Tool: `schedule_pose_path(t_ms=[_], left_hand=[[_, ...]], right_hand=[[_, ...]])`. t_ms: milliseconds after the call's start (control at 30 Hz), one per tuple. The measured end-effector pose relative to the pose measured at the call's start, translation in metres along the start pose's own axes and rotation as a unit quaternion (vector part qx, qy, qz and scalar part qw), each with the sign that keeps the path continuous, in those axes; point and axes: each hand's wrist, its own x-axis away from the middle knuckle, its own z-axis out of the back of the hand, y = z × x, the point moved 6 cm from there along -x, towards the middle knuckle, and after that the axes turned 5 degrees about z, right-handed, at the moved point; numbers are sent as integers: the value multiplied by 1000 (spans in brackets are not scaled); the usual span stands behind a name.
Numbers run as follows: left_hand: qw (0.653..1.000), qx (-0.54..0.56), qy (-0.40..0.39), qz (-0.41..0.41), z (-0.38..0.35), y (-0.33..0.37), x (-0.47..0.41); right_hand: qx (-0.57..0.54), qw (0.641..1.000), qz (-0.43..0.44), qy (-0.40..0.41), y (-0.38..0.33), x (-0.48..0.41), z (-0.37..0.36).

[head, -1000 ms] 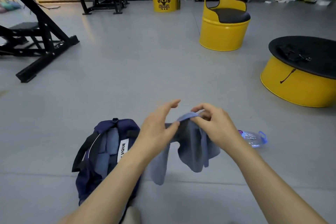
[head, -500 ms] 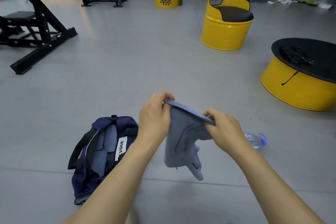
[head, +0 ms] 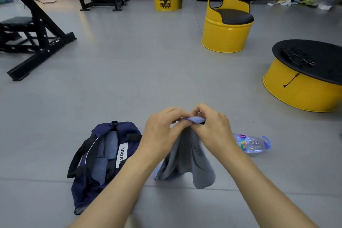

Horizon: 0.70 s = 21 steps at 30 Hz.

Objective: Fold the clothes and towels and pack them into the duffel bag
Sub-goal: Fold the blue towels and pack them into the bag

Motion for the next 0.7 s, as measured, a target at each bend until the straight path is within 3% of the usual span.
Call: schedule_pose_path(t_ms=[200, 433, 700], left_hand=[[984, 112, 70, 121, 16, -15, -5], [970, 202, 23, 130, 23, -12, -7], [957, 216, 122, 149, 55, -34, -9]], right_hand=[[-10, 999, -17, -50, 6, 2, -3], [-62, 995, -35, -69, 11, 5, 10], [7, 992, -42, -120, 23, 7, 17]])
